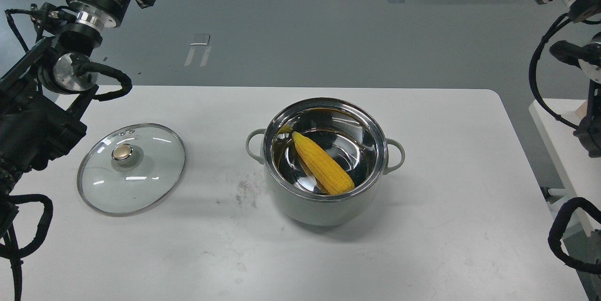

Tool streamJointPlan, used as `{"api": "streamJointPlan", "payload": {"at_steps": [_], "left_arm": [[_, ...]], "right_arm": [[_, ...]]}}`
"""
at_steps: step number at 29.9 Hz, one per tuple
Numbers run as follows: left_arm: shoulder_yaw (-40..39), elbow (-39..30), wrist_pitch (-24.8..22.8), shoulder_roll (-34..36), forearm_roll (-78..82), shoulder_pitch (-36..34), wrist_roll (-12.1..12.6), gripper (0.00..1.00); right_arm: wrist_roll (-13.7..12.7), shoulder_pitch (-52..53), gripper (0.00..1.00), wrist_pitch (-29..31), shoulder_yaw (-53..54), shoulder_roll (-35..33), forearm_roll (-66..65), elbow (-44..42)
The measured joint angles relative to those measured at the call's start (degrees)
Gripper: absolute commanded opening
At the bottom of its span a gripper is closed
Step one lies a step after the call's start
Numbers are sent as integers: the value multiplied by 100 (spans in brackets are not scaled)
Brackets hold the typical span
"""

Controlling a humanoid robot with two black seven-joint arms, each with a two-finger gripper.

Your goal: Open pot and put corn in

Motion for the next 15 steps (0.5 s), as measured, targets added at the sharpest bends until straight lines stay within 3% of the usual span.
{"api": "streamJointPlan", "payload": {"at_steps": [3, 7, 12, 15], "left_arm": [[-30, 0, -9, 0, -25, 26, 4, 98], [-70, 3, -18, -1, -64, 67, 26, 98], [-134, 8, -20, -21, -92, 78, 148, 98], [-175, 8, -22, -36, -94, 79, 164, 98]], "right_arm": [[80, 2, 100, -24, 247, -91, 978, -554], [442, 13, 100, -26, 310, -297, 2417, -1422], [943, -22, 100, -1, 293, -288, 2961, -2050], [1089, -50, 100, -8, 275, -175, 2996, -2179]]}}
